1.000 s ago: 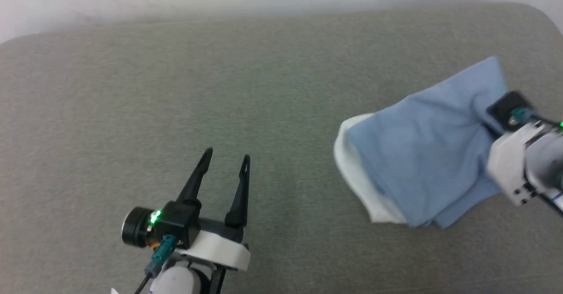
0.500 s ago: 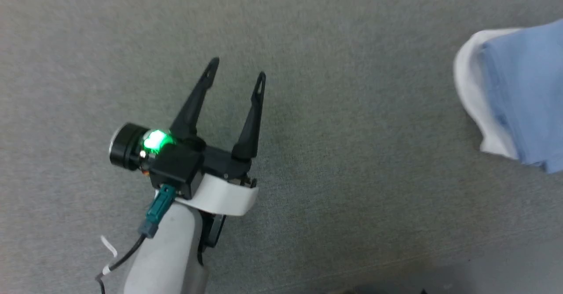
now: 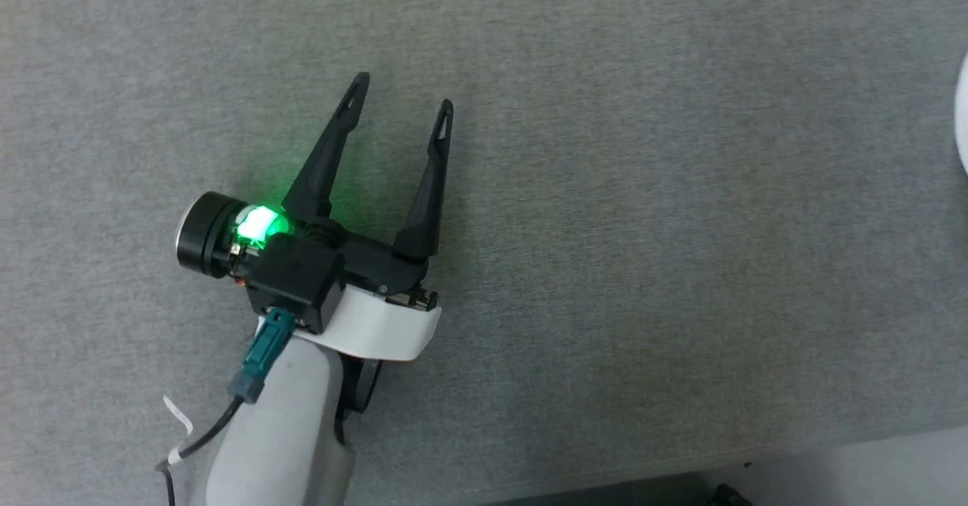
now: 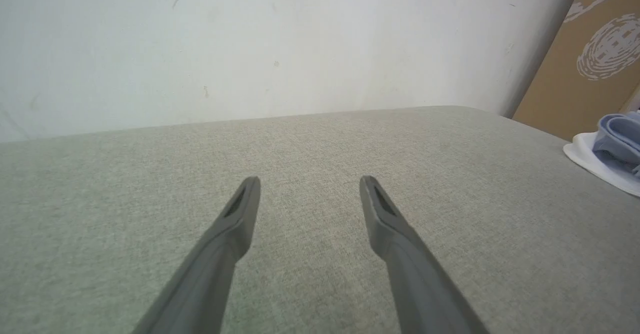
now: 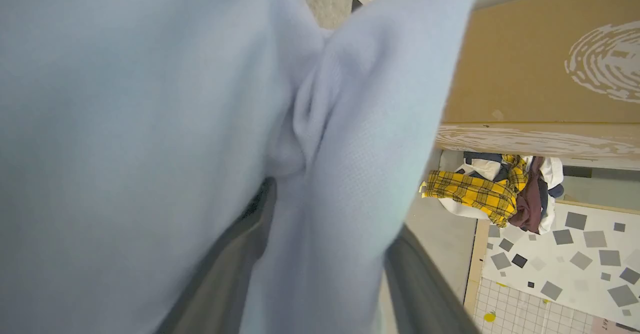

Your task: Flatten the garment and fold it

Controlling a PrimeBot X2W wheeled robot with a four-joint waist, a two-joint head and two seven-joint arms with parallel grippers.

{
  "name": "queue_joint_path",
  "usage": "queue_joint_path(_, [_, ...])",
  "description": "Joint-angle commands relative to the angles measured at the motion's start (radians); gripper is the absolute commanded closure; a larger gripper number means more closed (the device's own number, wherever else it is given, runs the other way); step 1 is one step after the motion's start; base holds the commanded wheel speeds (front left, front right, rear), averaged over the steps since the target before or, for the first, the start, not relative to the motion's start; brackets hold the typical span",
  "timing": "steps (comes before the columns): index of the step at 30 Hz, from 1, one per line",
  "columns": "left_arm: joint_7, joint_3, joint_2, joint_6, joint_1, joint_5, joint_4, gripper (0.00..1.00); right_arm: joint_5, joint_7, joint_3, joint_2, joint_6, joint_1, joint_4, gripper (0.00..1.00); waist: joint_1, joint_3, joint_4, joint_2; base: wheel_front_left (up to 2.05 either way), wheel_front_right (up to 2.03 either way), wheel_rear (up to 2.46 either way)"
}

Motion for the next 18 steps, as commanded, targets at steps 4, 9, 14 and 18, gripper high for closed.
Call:
queue_joint_path(4, [-0.005,0.004,0.007,0.014,0.007,-0.014,0.015,0.00,-0.052,-0.039,-0.014,0.013,-0.002,-0.035,0.011,0.00,-0.0002,-0.040,0.008,0.0001,0.00,0.00,0.00])
queue_joint_path(9, [-0.005,0.009,0.001,0.023,0.040,-0.031,0.031,0.00,-0.100,-0.045,-0.002,0.015,-0.002,-0.053,0.010,0.00,-0.0002,-0.143,-0.006,0.0001,0.00,0.00,0.00])
queue_joint_path(14, [-0.005,0.027,-0.004,0.031,0.100,-0.049,0.041,0.00,-0.116,-0.039,0.029,0.019,-0.002,-0.073,-0.035,0.00,-0.0002,-0.271,-0.017,0.0001,0.00,0.00,0.00])
queue_joint_path(18, [-0.005,0.050,-0.007,0.039,0.147,-0.058,0.042,0.00,-0.067,-0.057,0.023,0.042,-0.002,-0.082,-0.124,0.00,-0.0002,-0.355,-0.011,0.0001,0.00,0.00,0.00])
